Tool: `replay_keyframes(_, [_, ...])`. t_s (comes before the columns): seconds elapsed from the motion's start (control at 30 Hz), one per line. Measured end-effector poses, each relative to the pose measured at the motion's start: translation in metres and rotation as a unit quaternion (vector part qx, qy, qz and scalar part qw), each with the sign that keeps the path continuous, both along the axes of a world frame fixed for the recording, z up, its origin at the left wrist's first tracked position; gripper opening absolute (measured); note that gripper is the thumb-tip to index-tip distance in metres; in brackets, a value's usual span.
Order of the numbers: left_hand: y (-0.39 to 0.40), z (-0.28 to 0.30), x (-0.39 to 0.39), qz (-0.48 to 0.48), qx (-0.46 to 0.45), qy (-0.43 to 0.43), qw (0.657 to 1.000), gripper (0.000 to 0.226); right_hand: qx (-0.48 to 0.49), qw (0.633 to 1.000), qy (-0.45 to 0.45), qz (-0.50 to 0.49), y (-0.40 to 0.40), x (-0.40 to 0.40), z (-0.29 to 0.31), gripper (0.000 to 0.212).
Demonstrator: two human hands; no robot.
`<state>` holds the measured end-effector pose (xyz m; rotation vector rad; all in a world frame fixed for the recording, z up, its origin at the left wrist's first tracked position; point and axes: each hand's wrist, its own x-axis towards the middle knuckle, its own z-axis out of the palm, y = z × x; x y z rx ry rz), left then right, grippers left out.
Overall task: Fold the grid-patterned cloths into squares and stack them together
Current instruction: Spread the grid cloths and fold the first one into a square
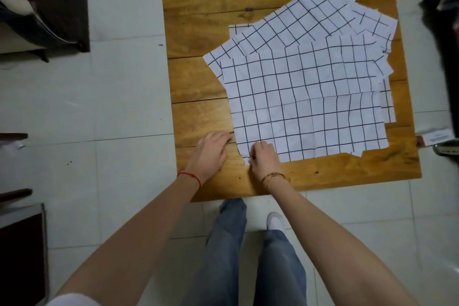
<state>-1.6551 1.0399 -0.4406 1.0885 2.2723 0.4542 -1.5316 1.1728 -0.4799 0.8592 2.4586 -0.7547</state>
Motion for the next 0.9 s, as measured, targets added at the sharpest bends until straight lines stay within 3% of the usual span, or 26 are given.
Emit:
replay_keyframes(0.17, [0.007,0.008,-0.007,-0.030,0.000,-0.005,1.000,0.050,-0.042,0.999,0.016,-0.031,0.009,-0.005,0.016,0.005])
replay_keyframes(0.33, [0.023,0.037,-0.010,-0.062,0.010,0.004,0.998,0.054,-0.092,0.989,0.081,-0.085,0.025,-0.014,0.060,0.010])
replay_keyframes(0.57, [0.056,0.107,-0.023,-0.060,0.082,0.031,0.994,0.017,-0.101,0.975,0.172,-0.095,0.055,-0.010,0.152,0.010])
replay_keyframes(0.63, [0.063,0.128,-0.025,-0.061,0.105,0.041,0.992,0.017,-0.085,0.974,0.195,-0.083,0.060,-0.006,0.174,0.016])
replay_keyframes(0.77, [0.072,0.164,-0.026,-0.077,0.142,0.066,0.985,0.012,0.017,0.982,0.190,-0.003,0.061,-0.006,0.216,0.050])
replay_keyframes(0.83, [0.076,0.183,-0.024,-0.088,0.155,0.075,0.981,0.010,0.074,0.977,0.200,0.030,0.059,-0.008,0.236,0.049])
replay_keyframes(0.9, [0.079,0.201,-0.022,-0.098,0.169,0.083,0.977,0.011,0.120,0.966,0.224,0.034,0.057,-0.012,0.255,0.030])
